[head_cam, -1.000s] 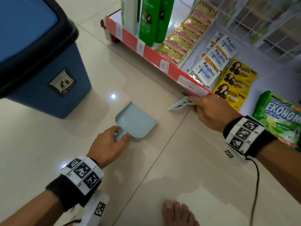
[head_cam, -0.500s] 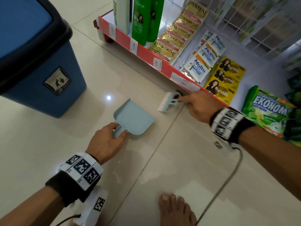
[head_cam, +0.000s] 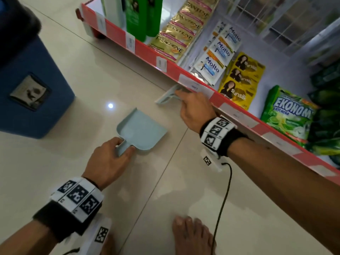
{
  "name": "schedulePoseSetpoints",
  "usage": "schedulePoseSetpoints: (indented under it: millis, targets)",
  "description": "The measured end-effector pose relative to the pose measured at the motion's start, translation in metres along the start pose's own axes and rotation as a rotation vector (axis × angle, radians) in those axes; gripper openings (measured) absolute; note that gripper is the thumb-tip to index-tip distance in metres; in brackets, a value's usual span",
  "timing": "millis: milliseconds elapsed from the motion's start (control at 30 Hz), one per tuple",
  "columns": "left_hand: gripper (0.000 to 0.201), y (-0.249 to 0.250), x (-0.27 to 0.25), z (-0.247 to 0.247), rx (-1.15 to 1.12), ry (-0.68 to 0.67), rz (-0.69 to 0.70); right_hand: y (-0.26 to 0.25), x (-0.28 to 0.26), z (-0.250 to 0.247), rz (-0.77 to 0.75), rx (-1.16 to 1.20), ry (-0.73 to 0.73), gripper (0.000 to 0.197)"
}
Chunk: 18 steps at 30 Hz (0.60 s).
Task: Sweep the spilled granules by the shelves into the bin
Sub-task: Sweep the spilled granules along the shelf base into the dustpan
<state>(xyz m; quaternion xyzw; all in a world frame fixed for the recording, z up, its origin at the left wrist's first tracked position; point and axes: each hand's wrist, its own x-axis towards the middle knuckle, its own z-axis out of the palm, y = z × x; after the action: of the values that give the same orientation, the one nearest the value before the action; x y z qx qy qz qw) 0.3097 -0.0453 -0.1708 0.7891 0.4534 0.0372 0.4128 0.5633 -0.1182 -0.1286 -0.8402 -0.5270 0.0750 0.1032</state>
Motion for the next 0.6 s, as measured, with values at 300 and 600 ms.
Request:
schedulePoseSetpoints:
  millis: [300, 600]
  targets:
    - [0.036, 0.008, 0.005, 0.007, -0.080, -0.033, 0.015, 0.033, -0.048, -0.021, 0.238, -0.236, -0.235, 0.022]
    - [0.032, 0.023, 0.020, 0.024, -0.061, -0.140, 0.074, 0.022, -0.068, -0.040, 0.189, -0.227, -0.203, 0.025]
